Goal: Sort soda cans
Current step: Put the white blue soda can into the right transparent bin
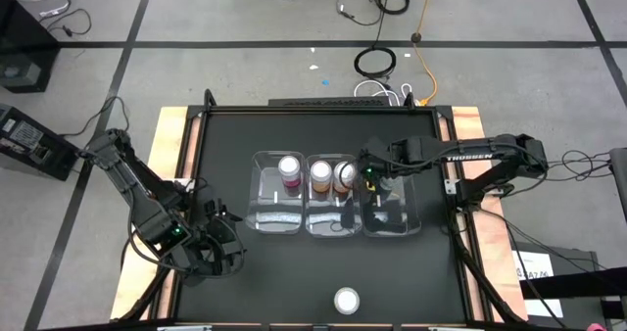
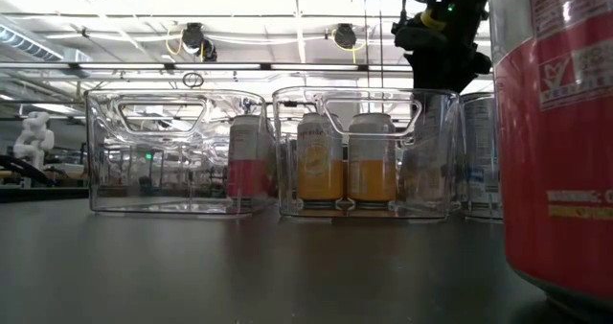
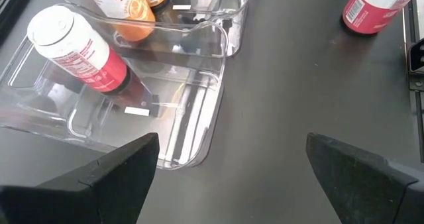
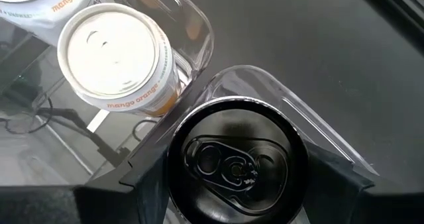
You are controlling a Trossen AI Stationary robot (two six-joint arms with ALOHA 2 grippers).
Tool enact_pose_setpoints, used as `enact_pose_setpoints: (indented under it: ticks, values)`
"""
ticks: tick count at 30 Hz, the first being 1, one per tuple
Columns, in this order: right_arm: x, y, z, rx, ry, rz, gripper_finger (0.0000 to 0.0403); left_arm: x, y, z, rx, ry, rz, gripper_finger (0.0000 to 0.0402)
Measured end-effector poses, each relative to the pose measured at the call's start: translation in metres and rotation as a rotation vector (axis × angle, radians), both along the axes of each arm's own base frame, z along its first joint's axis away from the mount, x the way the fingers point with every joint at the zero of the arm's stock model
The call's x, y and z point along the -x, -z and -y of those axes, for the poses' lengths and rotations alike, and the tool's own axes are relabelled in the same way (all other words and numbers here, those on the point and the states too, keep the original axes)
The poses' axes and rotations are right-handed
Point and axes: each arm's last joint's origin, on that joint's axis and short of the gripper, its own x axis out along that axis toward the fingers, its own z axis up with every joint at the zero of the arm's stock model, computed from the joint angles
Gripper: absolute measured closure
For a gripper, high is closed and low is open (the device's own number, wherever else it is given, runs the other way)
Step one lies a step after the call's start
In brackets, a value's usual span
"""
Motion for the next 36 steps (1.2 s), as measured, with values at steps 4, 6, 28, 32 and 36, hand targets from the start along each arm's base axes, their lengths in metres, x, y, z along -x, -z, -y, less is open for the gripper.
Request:
enact_pose_setpoints:
  ticks: [4,6,28,32,36]
  values:
    - [-0.0001,-0.0001,-0.0001,-0.019,-0.005,0.001,0.0151,0.0000,0.0000,0.0000,0.000,0.000,0.000,0.0013]
    - [-0.0001,-0.0003,-0.0002,-0.022,-0.009,0.001,0.0150,0.0000,0.0000,0.0000,0.000,0.000,0.000,0.0013]
    - [0.0001,-0.0003,-0.0005,-0.018,-0.043,-0.012,0.0095,0.0000,0.0000,-0.0001,0.000,0.000,0.000,0.0013]
    - [0.0001,-0.0002,-0.0005,-0.016,-0.057,-0.017,0.0095,-0.0001,0.0000,-0.0001,0.000,0.000,0.000,0.0013]
    - [0.0001,-0.0002,-0.0005,-0.012,-0.077,-0.025,0.0095,-0.0001,0.0000,-0.0001,0.000,0.000,0.000,0.0013]
